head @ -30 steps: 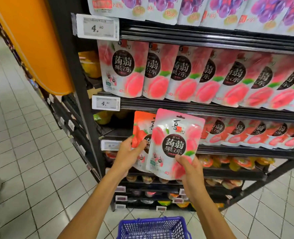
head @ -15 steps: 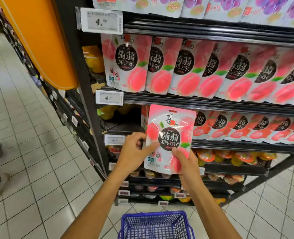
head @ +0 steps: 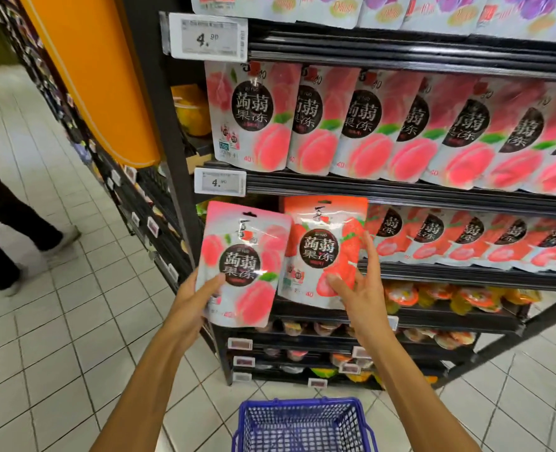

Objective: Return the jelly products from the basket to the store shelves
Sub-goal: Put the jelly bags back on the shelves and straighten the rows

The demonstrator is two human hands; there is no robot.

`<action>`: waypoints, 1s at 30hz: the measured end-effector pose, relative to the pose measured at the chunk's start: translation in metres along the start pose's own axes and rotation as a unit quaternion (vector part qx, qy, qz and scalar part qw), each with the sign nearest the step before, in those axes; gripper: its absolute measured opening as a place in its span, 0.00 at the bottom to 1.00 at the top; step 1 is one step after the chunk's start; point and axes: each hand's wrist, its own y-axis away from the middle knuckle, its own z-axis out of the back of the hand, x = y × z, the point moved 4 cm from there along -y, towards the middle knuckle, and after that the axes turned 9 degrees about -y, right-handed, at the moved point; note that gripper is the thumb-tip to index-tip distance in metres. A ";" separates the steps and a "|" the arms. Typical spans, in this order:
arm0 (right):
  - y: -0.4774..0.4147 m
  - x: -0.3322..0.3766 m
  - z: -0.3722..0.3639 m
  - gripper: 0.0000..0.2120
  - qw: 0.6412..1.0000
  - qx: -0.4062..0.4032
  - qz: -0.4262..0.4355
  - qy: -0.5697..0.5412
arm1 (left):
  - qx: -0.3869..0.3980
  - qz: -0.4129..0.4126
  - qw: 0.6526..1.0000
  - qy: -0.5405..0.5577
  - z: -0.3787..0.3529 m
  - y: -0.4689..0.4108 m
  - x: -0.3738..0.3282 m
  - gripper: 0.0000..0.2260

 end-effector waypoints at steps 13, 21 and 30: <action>-0.021 -0.031 -0.044 0.17 0.996 -0.061 -0.069 0.009 | 0.025 -0.010 0.999 0.047 0.021 -0.017 0.012 0.16; -0.067 -0.040 -0.065 0.22 0.993 -0.091 -0.076 -0.015 | 0.035 0.004 0.999 0.036 0.033 -0.023 0.019 0.17; -0.084 -0.041 -0.081 0.16 0.993 -0.098 -0.021 0.065 | 0.037 0.000 0.999 0.037 0.044 -0.019 0.014 0.18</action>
